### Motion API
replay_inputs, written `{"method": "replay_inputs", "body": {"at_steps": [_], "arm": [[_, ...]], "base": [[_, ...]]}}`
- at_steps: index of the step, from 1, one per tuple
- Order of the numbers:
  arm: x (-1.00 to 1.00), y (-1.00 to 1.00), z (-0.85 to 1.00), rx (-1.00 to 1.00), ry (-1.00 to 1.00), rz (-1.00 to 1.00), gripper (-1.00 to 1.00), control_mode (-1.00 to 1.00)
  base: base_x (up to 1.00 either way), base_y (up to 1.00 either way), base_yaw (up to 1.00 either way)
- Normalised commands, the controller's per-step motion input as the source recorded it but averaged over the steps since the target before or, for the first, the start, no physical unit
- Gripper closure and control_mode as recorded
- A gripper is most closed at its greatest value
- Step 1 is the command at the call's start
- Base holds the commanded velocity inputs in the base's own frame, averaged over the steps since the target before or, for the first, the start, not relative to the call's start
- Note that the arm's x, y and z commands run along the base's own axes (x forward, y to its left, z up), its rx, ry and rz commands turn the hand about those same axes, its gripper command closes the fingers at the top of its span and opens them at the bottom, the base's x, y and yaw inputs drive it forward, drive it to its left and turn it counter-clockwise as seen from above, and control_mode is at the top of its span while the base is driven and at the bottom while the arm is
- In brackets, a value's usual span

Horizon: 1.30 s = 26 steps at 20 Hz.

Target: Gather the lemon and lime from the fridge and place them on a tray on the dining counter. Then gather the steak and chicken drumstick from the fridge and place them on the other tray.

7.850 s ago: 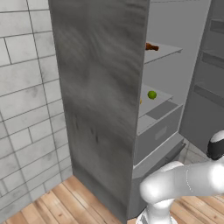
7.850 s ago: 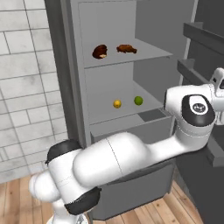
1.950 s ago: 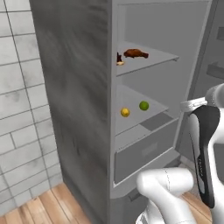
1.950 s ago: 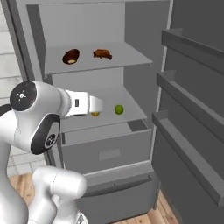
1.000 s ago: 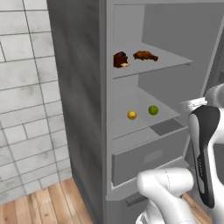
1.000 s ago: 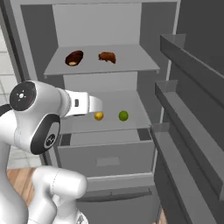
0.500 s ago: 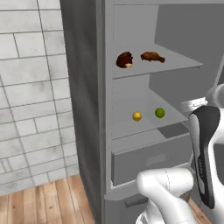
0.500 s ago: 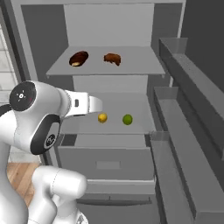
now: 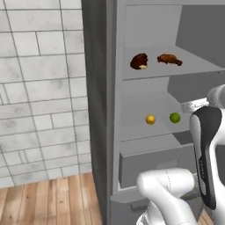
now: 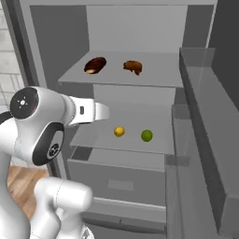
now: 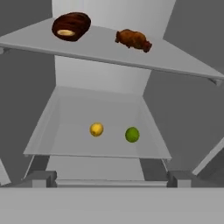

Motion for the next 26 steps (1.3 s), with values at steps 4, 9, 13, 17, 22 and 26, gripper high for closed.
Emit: {"method": "replay_inputs", "body": {"at_steps": [4,9,13,17,22,26], "arm": [[0.00,0.00,0.00,0.00,0.00,0.00,-1.00,1.00],[0.00,0.00,0.00,0.00,0.00,0.00,-1.00,1.00],[0.00,0.00,0.00,0.00,0.00,0.00,-1.00,1.00],[0.00,0.00,0.00,0.00,0.00,0.00,-1.00,1.00],[0.42,-0.49,0.23,0.01,0.01,0.08,-1.00,-1.00],[0.39,-0.45,0.35,0.00,0.01,0.00,-1.00,-1.00]], "base": [[0.38,-0.31,0.29],[0.30,-0.42,0.27],[0.29,-0.48,0.22],[0.38,-0.44,0.15],[0.00,0.00,0.00],[0.00,0.00,0.00]]}}
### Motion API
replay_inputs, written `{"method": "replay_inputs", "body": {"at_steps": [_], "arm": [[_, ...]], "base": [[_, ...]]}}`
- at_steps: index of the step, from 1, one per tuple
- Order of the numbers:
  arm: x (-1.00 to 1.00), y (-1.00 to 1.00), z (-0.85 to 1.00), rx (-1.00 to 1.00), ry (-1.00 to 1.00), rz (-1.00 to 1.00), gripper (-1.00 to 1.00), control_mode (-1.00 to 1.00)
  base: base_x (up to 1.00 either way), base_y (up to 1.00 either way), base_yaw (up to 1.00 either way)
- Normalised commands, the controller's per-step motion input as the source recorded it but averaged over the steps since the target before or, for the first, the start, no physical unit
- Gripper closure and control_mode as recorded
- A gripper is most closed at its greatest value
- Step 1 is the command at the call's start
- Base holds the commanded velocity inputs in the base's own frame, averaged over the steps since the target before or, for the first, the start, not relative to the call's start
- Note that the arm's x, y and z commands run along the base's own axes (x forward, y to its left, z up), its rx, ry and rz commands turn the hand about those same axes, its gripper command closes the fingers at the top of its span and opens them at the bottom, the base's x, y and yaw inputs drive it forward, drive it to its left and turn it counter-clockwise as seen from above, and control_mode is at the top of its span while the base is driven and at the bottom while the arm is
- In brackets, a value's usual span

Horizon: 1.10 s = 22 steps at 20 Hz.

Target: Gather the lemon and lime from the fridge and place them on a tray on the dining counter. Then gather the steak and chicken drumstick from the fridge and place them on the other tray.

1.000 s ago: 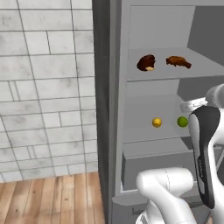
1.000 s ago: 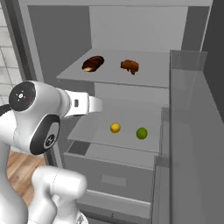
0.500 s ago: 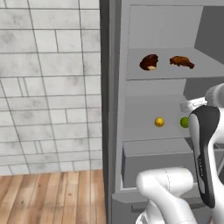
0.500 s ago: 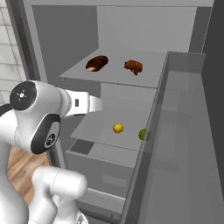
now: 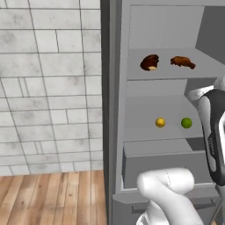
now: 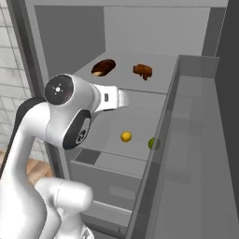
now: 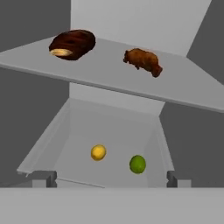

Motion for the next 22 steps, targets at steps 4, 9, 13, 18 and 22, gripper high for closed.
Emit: {"method": "replay_inputs", "body": {"at_steps": [4,9,13,18,22], "arm": [[0.52,-0.23,0.41,0.00,0.01,0.00,-1.00,-1.00],[0.53,-0.10,0.26,0.00,0.04,0.00,-1.00,-1.00],[0.63,0.00,0.31,0.00,0.05,-0.02,-1.00,-1.00],[0.65,-0.01,0.26,0.00,0.06,-0.02,-1.00,-1.00],[0.40,-0.30,-0.01,0.00,0.00,0.00,-1.00,-1.00]], "base": [[0.00,0.00,0.00],[0.00,0.00,0.00],[0.00,0.00,0.00],[0.00,0.00,0.00],[0.00,0.00,0.00]]}}
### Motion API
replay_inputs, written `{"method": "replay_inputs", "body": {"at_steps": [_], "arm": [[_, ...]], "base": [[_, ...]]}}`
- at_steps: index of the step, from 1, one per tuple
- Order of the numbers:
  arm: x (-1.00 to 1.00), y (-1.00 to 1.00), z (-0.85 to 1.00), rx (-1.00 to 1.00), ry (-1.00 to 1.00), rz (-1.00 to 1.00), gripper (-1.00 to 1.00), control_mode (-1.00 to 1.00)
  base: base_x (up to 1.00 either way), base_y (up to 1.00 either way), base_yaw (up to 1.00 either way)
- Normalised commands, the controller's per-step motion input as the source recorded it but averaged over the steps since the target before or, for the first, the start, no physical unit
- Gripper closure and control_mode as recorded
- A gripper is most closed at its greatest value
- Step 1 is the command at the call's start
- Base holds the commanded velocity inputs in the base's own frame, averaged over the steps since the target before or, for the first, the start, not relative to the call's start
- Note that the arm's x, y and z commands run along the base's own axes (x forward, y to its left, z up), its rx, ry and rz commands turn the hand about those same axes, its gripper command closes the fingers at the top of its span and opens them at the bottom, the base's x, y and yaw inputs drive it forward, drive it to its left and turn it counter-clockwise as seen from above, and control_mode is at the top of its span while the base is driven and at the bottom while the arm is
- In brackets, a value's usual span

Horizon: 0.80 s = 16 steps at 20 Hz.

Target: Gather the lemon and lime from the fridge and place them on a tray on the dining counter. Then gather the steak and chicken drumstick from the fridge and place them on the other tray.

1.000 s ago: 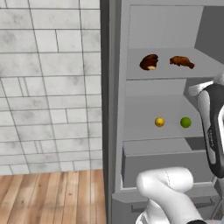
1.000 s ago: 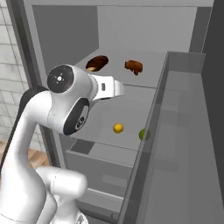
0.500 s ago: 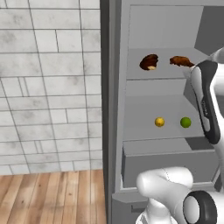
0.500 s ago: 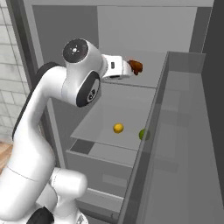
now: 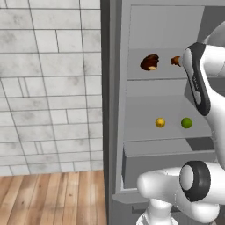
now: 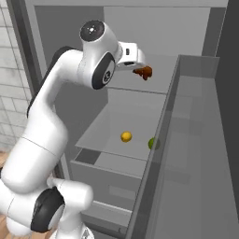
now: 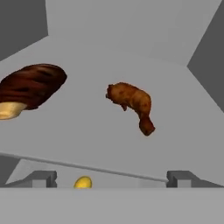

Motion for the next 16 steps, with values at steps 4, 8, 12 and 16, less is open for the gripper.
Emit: {"method": "replay_inputs", "body": {"at_steps": [4,8,12,16], "arm": [[0.23,-0.66,-0.18,0.07,0.00,0.00,-1.00,-1.00],[0.28,-0.49,-0.31,0.05,0.00,0.00,-1.00,-1.00],[0.27,-0.22,-0.23,0.05,0.00,0.00,-1.00,-1.00],[0.21,-0.04,-0.16,0.05,0.00,0.01,-1.00,-1.00]], "base": [[0.00,0.00,0.00],[0.00,0.00,0.00],[0.00,0.00,0.00],[0.00,0.00,0.00]]}}
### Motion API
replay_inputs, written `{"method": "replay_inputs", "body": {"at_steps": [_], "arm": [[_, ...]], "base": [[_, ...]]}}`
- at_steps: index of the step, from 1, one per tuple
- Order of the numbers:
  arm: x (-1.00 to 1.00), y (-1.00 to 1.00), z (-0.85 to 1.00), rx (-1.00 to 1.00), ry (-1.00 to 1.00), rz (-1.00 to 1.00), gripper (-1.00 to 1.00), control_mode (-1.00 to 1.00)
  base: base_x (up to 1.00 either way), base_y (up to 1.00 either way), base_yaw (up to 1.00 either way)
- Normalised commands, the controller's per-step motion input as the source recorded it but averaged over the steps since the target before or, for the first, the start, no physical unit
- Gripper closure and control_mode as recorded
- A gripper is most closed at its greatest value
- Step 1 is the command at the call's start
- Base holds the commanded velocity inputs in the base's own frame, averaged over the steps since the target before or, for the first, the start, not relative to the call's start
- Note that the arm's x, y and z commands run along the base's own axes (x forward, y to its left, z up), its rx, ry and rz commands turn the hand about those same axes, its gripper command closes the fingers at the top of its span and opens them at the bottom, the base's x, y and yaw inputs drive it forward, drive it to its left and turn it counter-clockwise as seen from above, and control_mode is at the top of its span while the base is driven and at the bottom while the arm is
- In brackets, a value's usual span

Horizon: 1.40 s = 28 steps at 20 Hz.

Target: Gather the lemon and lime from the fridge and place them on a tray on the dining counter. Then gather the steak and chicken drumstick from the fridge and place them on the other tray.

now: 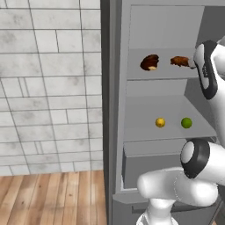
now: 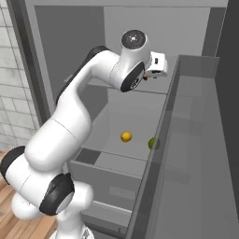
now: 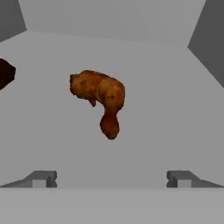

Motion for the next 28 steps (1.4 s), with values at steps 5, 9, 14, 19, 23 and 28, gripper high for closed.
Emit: {"method": "replay_inputs", "body": {"at_steps": [5,9,14,19,23,28], "arm": [[0.27,0.00,-0.14,0.01,0.00,0.00,-1.00,-1.00],[0.35,0.00,-0.12,0.00,0.00,0.00,-1.00,-1.00],[0.38,0.00,-0.03,0.00,0.00,0.00,-1.00,-1.00],[0.37,0.00,0.00,0.00,0.00,0.00,-1.00,-1.00],[0.32,0.00,-0.03,0.00,0.00,0.00,-1.00,-1.00],[0.16,0.00,-0.10,0.00,0.00,0.00,-1.00,-1.00]], "base": [[0.00,0.00,0.00],[0.00,0.00,0.00],[0.00,0.00,0.00],[0.00,0.00,0.00],[0.00,0.00,0.00],[0.00,0.00,0.00]]}}
